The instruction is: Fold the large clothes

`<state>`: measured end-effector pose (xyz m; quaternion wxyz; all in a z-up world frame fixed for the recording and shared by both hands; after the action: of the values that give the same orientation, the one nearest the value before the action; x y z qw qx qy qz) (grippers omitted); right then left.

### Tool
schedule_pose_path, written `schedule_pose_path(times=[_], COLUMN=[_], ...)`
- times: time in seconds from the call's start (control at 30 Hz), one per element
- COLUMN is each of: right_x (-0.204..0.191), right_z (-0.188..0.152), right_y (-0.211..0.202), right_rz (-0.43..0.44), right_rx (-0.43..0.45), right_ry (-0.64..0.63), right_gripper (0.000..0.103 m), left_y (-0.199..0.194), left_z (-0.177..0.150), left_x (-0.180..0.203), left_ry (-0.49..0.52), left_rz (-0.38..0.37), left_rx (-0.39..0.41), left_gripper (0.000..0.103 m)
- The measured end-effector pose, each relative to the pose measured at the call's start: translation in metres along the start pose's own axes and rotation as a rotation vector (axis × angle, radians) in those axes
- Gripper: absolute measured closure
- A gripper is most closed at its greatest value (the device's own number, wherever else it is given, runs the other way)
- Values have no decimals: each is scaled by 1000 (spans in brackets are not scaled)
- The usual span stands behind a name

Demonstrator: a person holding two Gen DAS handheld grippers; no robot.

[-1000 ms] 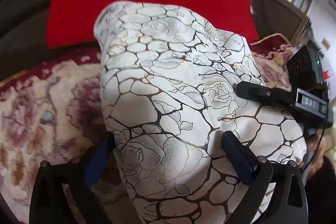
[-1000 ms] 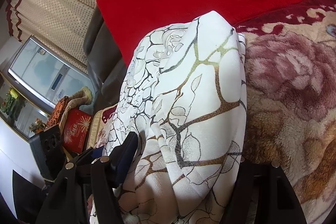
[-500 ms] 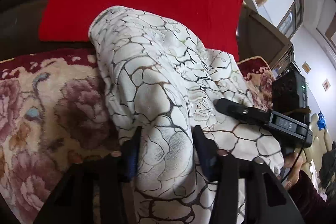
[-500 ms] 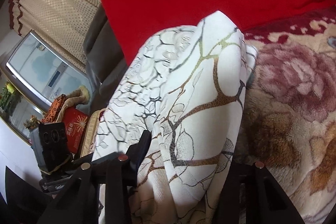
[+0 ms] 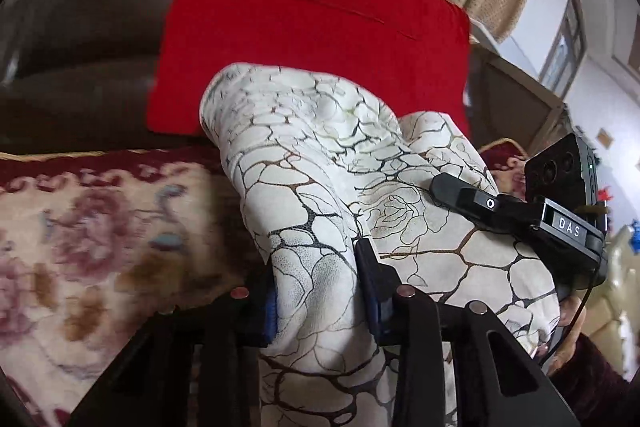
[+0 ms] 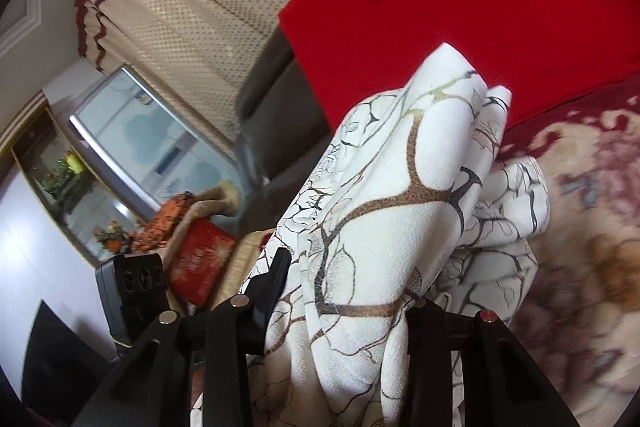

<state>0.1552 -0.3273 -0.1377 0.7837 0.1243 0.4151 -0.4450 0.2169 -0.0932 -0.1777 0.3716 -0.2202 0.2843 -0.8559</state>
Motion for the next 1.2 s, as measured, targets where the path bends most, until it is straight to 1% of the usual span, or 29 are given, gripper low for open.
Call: schedule_pose_path(times=[0.1,0.17,0.23,0.27,0.3,0.33,0.37,0.4,0.43,0.5,0.53,0.6,0.63,0.67,0.73,0.77,0.8,0.83,0.87,0.9,0.93,1.0,1.03,1.07,1.1,1.13,1.2], right_x=[-7,-6,7,23,36,51,58,58,54,44,37,19,6,-6,-26,-36,-44,-47,-43,-34,-21,1,6,6,3,-4,-15], right_z=[-9,-19,-30,-41,-49,-57,-61,-61,-59,-55,-53,-49,-47,-46,-43,-46,-50,-58,-66,-76,-85,-98,-99,-97,-95,-92,-89], right_y=[23,43,66,81,89,94,95,93,90,77,69,50,39,30,6,-4,-9,-8,-3,5,18,25,19,15,7,0,-20], right_rz=[32,38,-13,-70,-110,-136,-125,-124,-141,-206,-248,-333,-388,-432,-516,-523,-512,-502,-500,-515,-547,-565,-558,-552,-547,-546,-546], right_rx=[-25,-48,-92,-146,-179,-200,-200,-195,-195,-177,-155,-110,-79,-52,23,48,50,19,-32,-98,-167,-250,-245,-236,-225,-207,-174], right_ry=[14,31,61,100,142,206,256,259,239,174,129,17,-68,-138,-259,-300,-326,-344,-345,-331,-299,-210,-171,-145,-129,-137,-175], right_gripper=[63,63,63,62,58,56,56,55,51,49,47,46,46,46,46,46,46,46,48,48,48,48,48,48,48,48,48], left_y=[-14,-12,3,11,17,19,17,14,11,2,-4,-11,-15,-19,-16,-12,-9,-7,-6,-4,-3,-4,-10,-16,-23,-32,-54], left_z=[-4,-12,-25,-31,-37,-41,-42,-41,-40,-42,-43,-40,-40,-42,-48,-52,-54,-55,-56,-56,-57,-60,-60,-61,-60,-59,-55], left_x=[-20,-37,-51,-55,-58,-57,-55,-50,-46,-47,-49,-47,-45,-43,-35,-32,-30,-27,-24,-21,-16,-8,-5,-2,0,-2,-3], left_ry=[3,9,20,37,55,77,93,102,97,70,51,19,7,6,19,32,49,74,92,113,144,183,182,172,154,131,101], left_rz=[88,172,241,271,294,308,307,295,271,238,217,169,147,141,141,156,180,209,232,261,296,344,357,350,341,355,400], left_rx=[31,23,-31,-53,-72,-72,-60,-53,-49,-39,-30,-9,-1,0,-36,-46,-43,-42,-42,-47,-55,-51,-41,-34,-24,-8,36], left_gripper=[70,70,69,67,66,64,62,55,49,48,48,48,47,46,45,45,44,44,43,43,41,40,40,39,36,29,19])
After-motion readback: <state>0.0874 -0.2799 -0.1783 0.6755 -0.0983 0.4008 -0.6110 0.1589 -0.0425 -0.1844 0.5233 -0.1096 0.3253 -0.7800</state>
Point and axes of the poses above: each gripper's, at about its wrist camera, not at the fingertips, and y roughly the way its jaws point, x to its right, z to its top, the point moved 6 cm from there along y, roughly the way its jaws point, and after that the axes turned 8 degrees about z, right-handed, at the moved point
